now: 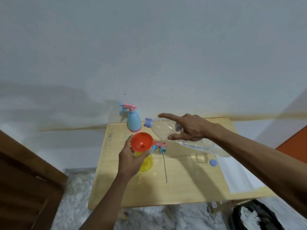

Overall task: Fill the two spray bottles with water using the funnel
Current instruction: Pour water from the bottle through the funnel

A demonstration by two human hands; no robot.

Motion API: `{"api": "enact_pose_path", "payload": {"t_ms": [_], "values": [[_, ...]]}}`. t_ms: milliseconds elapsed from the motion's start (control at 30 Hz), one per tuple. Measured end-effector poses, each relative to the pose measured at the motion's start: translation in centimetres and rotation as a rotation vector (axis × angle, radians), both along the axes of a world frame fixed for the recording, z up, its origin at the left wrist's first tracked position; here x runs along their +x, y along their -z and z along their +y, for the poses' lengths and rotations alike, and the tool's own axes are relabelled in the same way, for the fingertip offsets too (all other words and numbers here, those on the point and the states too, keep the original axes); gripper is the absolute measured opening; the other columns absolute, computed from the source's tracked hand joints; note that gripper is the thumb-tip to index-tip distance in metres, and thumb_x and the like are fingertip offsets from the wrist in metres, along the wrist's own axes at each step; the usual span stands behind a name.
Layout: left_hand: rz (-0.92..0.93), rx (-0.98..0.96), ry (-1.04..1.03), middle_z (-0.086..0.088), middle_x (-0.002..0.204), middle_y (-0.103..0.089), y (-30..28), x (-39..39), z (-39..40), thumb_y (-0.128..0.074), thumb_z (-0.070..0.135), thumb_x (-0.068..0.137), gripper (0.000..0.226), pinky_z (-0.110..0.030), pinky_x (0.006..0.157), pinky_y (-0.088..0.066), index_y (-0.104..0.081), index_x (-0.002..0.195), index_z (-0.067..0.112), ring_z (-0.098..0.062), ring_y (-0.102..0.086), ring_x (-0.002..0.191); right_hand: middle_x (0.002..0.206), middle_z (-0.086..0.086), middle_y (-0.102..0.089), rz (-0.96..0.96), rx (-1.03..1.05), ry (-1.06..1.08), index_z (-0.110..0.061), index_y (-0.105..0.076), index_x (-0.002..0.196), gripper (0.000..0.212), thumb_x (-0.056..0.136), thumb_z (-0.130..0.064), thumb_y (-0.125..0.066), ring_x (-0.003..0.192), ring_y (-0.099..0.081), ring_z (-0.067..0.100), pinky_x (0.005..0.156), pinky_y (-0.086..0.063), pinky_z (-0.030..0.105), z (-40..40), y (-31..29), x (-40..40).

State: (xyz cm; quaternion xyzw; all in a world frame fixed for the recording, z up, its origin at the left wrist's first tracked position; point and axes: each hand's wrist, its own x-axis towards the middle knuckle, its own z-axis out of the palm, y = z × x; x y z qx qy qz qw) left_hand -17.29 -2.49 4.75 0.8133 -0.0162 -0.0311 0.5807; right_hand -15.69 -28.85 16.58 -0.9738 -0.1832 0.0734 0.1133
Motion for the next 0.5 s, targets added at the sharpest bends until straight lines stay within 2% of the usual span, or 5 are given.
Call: {"api": "enact_pose_path", "payload": {"t_ms": [100,267,367,433,500], "values": [[0.011,0.000,0.003,0.018,0.115,-0.058,-0.1,0.0,0.1,-0.091,0.041,0.064,0.082,-0.036,0.098,-0.052,-0.039,0.127,0.049,-0.013,-0.059,0.116,0.106,-0.002,-0.073,0.001,-0.067,-0.042,-0.057,-0.005,0.153,0.081,0.091,-0.068,-0.055,0.104,-0.065,0.024,0.075,-0.048,0.033,-0.3,0.8,0.1],[0.014,-0.005,-0.002,0.019,0.114,-0.059,-0.2,0.1,0.1,-0.088,0.054,0.055,0.088,-0.036,0.099,-0.052,-0.040,0.128,0.048,-0.014,-0.060,0.116,0.102,-0.005,-0.070,0.000,-0.172,-0.085,-0.055,-0.004,0.155,0.080,0.093,-0.067,-0.053,0.104,-0.063,0.026,0.070,-0.041,0.032,-0.3,1.2,0.4],[0.018,0.002,0.002,0.017,0.115,-0.058,-0.2,0.2,0.0,-0.091,0.043,0.063,0.089,-0.035,0.098,-0.051,-0.042,0.137,0.039,-0.015,-0.059,0.118,0.111,-0.003,-0.073,-0.013,-0.200,-0.102,-0.057,-0.001,0.154,0.081,0.092,-0.070,-0.051,0.106,-0.064,0.027,0.070,-0.043,0.032,-0.5,1.6,0.8],[0.015,0.005,0.003,0.011,0.121,-0.057,-0.3,0.2,-0.1,-0.091,0.037,0.066,0.092,-0.035,0.099,-0.051,-0.041,0.144,0.030,-0.017,-0.057,0.120,0.109,-0.003,-0.074,-0.020,-0.211,-0.109,-0.059,0.001,0.152,0.081,0.091,-0.073,-0.049,0.105,-0.064,0.028,0.072,-0.049,0.034,-0.7,2.0,1.0],[0.017,0.004,0.002,0.010,0.123,-0.056,-0.3,0.2,-0.2,-0.090,0.037,0.067,0.093,-0.038,0.100,-0.051,-0.041,0.144,0.029,-0.018,-0.057,0.122,0.106,-0.002,-0.074,-0.024,-0.227,-0.115,-0.060,0.003,0.152,0.081,0.090,-0.074,-0.048,0.102,-0.065,0.029,0.074,-0.052,0.035,-0.8,2.3,1.3]]}}
